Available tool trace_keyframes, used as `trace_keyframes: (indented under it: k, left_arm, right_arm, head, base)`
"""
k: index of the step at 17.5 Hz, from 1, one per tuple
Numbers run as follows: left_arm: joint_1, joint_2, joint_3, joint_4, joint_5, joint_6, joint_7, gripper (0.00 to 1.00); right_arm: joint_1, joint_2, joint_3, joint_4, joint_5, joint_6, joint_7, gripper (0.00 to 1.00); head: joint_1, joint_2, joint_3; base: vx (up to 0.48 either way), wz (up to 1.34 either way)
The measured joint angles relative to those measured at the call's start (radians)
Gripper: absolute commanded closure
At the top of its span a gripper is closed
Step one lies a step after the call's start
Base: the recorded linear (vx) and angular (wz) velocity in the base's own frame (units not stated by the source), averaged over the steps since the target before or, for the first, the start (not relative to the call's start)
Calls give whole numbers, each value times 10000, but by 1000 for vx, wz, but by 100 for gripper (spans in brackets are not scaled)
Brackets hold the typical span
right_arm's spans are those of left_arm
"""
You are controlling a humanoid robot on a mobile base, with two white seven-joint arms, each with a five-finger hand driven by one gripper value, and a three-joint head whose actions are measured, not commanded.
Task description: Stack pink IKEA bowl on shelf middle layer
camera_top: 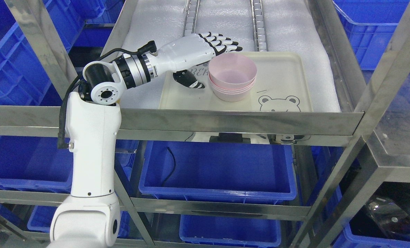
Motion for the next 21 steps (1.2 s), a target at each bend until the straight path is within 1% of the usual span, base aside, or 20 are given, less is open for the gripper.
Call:
trace_keyframes:
  k: [3,6,8,10,14,18,21]
  left_arm:
    - [58,-70,268,116,1994,-1,3,0]
    - [588,-188,147,142,3858,-2,7,0]
    - [1164,-253,-207,85,4870,-2,31,0]
    - [1721,-308,-696,19,5548,-2,94,0]
    - [2909,-384,-1817,-89,6308,-2,162,0]
    - [4198,-433,-2751,-261,6639,-14,195,0]
    - [5063,-457,-3216,-368,6750,-23,191,0]
  right_arm:
    - [0,0,0,0,0,0,-3,0]
    - [0,0,0,0,0,0,-3,0]
    - [0,0,0,0,0,0,-14,0]
    - [0,0,0,0,0,0,-36,0]
    - [0,0,0,0,0,0,-36,0]
    - [0,0,0,0,0,0,-3,0]
    - [0,0,0,0,0,0,3,0]
  head:
    - [0,0,0]
    - [0,0,0]
    - [0,0,0]
    - [0,0,0]
    - [0,0,0]
    - [0,0,0]
    - [0,0,0]
  base:
    - [0,0]
    - [0,0]
    - [0,0]
    - [0,0]
    - [0,0]
    - [0,0]
    - [0,0]
